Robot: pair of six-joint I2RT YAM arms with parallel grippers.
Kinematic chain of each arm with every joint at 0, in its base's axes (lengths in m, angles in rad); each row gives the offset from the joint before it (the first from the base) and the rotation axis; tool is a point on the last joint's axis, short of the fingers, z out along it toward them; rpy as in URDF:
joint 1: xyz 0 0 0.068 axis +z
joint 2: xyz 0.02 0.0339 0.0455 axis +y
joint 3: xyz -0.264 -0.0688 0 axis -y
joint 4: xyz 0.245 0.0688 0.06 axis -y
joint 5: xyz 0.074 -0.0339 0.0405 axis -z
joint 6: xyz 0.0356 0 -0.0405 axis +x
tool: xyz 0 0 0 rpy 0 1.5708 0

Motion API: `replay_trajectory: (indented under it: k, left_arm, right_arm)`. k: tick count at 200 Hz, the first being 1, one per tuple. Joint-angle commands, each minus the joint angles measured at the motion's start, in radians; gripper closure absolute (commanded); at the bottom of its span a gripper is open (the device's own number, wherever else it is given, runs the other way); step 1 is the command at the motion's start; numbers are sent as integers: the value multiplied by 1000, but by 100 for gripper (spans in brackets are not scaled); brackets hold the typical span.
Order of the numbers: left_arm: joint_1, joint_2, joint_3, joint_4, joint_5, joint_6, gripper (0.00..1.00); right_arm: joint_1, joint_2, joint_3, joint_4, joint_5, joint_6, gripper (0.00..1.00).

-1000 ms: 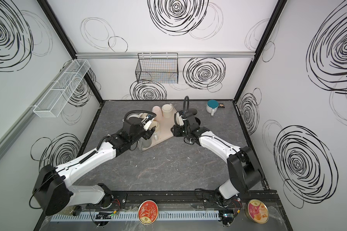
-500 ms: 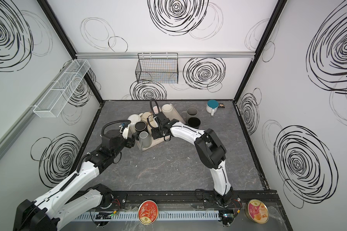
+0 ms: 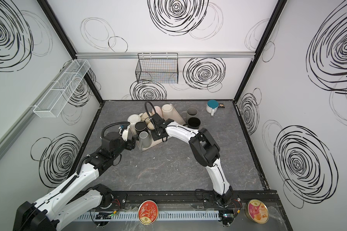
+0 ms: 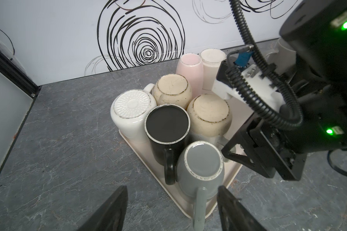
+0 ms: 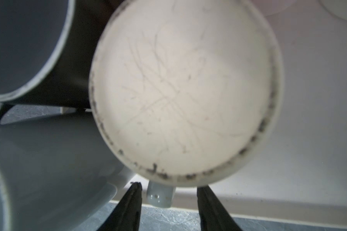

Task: Turn the mug right side up
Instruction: 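Close the right gripper on the speckled mug on the tray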

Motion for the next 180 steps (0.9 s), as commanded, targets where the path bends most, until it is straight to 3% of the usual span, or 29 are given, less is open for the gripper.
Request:
replay_trajectory:
  k: [1, 29, 95, 143, 180]
  left_arm:
    - [4, -1, 6, 30, 13, -16, 27]
    - [5, -2, 8, 32, 20, -14, 27]
    - [0, 68, 53, 59, 86, -44, 27]
    - [-24, 109, 61, 160, 149, -39, 27]
    - [-50, 131, 58, 233, 188, -60, 28]
  right_arm:
    - [-10, 44, 43, -43, 28, -18, 53]
    - [-27, 54, 54, -44, 23, -33, 72]
    - [-62, -8, -15, -17, 50, -76, 100]
    - [-82, -121, -141, 108, 30, -87, 100]
    - [-119, -277, -313, 316, -50, -51, 100]
